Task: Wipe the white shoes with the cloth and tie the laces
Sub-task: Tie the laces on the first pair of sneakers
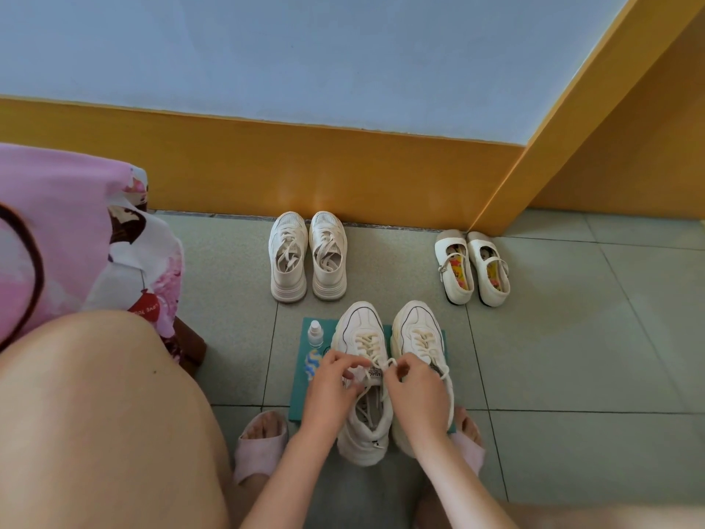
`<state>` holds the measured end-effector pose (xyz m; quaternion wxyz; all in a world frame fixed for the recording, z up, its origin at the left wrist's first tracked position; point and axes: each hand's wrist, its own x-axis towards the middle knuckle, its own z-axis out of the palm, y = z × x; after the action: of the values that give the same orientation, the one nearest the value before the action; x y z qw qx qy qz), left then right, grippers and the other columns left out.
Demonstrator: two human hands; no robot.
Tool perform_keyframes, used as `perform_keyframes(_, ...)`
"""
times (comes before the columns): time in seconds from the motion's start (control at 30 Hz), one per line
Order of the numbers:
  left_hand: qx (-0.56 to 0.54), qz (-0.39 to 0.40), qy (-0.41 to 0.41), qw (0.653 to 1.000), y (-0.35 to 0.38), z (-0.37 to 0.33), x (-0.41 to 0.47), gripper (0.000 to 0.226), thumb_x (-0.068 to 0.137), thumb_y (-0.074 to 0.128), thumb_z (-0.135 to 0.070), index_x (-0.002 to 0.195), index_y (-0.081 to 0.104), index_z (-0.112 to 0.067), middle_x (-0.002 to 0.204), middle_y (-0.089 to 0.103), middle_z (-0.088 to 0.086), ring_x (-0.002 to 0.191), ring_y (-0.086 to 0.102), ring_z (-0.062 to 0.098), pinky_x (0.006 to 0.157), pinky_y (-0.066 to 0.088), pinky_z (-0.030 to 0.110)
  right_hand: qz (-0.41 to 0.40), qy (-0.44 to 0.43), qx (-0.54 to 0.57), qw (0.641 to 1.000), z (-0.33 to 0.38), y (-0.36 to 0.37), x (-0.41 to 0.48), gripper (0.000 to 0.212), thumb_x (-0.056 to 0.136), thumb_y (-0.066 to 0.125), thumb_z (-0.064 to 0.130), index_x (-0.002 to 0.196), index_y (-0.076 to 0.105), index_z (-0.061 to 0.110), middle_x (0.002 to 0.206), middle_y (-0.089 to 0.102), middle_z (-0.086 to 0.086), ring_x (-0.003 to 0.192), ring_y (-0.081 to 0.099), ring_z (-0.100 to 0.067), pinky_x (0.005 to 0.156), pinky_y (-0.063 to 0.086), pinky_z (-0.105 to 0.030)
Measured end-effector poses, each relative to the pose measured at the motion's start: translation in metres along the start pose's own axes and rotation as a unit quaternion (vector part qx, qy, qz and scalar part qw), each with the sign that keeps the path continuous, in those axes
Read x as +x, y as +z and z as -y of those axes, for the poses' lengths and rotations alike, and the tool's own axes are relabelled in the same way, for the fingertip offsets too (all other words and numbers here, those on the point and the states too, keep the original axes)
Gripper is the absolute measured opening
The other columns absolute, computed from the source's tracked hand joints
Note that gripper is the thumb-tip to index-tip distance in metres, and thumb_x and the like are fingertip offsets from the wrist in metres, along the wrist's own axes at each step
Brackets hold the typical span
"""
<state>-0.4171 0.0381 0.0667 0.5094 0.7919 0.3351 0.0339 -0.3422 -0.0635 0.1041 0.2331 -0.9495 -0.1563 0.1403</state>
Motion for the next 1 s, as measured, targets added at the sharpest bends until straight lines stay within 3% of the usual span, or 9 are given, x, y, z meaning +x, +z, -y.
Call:
perform_keyframes(0.13,-0.016,0.002,0.005,1.0,-0.003,-0.001,0.003,0.028,0.073,0.076,-0.014,0.086,0.066,-0.037,0.097,0.048,-0.016,0.083,0.051,-0.002,0.079,0.046,0.02,0.048,0.032,0.131,0.99,0.002,-0.012,0.011,0.012,0.09,0.057,0.026,0.081,0.058,0.018,0.071,0.062,0.005,0.066,0.056,-0.011,0.056,0.039,-0.022)
perform_keyframes(0.23,0.018,0.003,0.019,1.0,-0.003,0.001,0.006,0.016,0.076,0.074,-0.022,0.081,0.063,-0.031,0.095,0.047,-0.016,0.083,0.051,-0.003,0.079,0.046,0.022,0.094,0.061,0.238,0.965,0.0,-0.022,0.022,0.024,0.087,0.062,0.024,0.068,0.055,0.013,0.056,0.05,0.003,0.055,0.047,-0.014,0.06,0.039,-0.03)
perform_keyframes(0.33,0.035,-0.006,0.032,0.999,-0.003,-0.004,0.011,0.008,0.083,0.066,-0.028,0.083,0.058,-0.026,0.094,0.049,-0.013,0.084,0.051,-0.001,0.078,0.045,0.022,0.118,0.061,0.24,0.962,-0.002,-0.033,0.033,0.03,0.084,0.067,0.03,0.063,0.054,0.012,0.052,0.045,0.003,0.056,0.046,-0.015,0.061,0.043,-0.035)
perform_keyframes(0.47,0.003,0.029,0.012,0.999,0.0,-0.007,0.021,0.008,0.091,0.055,-0.031,0.083,0.052,-0.029,0.096,0.055,-0.001,0.09,0.053,0.011,0.081,0.044,0.025,0.142,0.023,0.219,0.965,0.0,-0.05,0.048,0.027,0.081,0.07,0.035,0.071,0.064,0.012,0.06,0.055,-0.003,0.063,0.055,-0.017,0.072,0.054,-0.044)
perform_keyframes(0.57,-0.072,0.056,-0.04,0.995,-0.002,-0.008,0.025,0.006,0.092,0.054,-0.028,0.086,0.054,-0.028,0.099,0.06,0.007,0.09,0.058,0.015,0.083,0.048,0.026,0.146,-0.011,0.197,0.97,0.006,-0.065,0.056,0.018,0.08,0.071,0.032,0.077,0.068,0.015,0.061,0.055,-0.004,0.059,0.051,-0.016,0.061,0.048,-0.037)
perform_keyframes(0.63,-0.12,0.059,-0.054,0.99,-0.005,-0.012,0.027,0.003,0.092,0.055,-0.021,0.091,0.058,-0.022,0.09,0.062,0.002,0.087,0.06,0.013,0.076,0.047,0.017,0.129,-0.041,0.156,0.978,0.007,-0.072,0.06,0.016,0.08,0.072,0.032,0.074,0.066,0.018,0.062,0.052,0.004,0.059,0.048,-0.01,0.061,0.041,-0.03)
perform_keyframes(0.8,-0.306,0.077,-0.068,0.946,-0.018,-0.039,0.033,0.02,0.095,0.049,-0.012,0.111,0.06,-0.017,0.078,0.064,0.0,0.075,0.062,0.005,0.073,0.05,0.012,0.092,-0.101,0.05,0.989,0.014,-0.078,0.066,0.022,0.08,0.07,0.04,0.08,0.066,0.019,0.066,0.053,0.011,0.065,0.051,-0.007,0.06,0.041,-0.03)
perform_keyframes(0.9,-0.341,0.101,-0.05,0.933,-0.025,-0.05,0.044,0.023,0.097,0.046,-0.01,0.103,0.067,-0.019,0.077,0.063,-0.006,0.071,0.057,0.005,0.076,0.048,0.018,0.112,-0.105,0.082,0.985,0.011,-0.076,0.07,0.026,0.081,0.067,0.047,0.084,0.066,0.022,0.063,0.049,0.01,0.059,0.047,-0.006,0.058,0.036,-0.026)
perform_keyframes(1.0,-0.367,0.097,-0.058,0.923,-0.026,-0.057,0.052,0.024,0.097,0.045,-0.01,0.106,0.065,-0.019,0.076,0.058,-0.006,0.067,0.048,0.006,0.073,0.044,0.022,0.193,-0.087,0.165,0.963,0.011,-0.072,0.065,0.042,0.08,0.055,0.065,0.094,0.066,0.027,0.071,0.052,0.01,0.067,0.051,-0.006,0.065,0.037,-0.023)
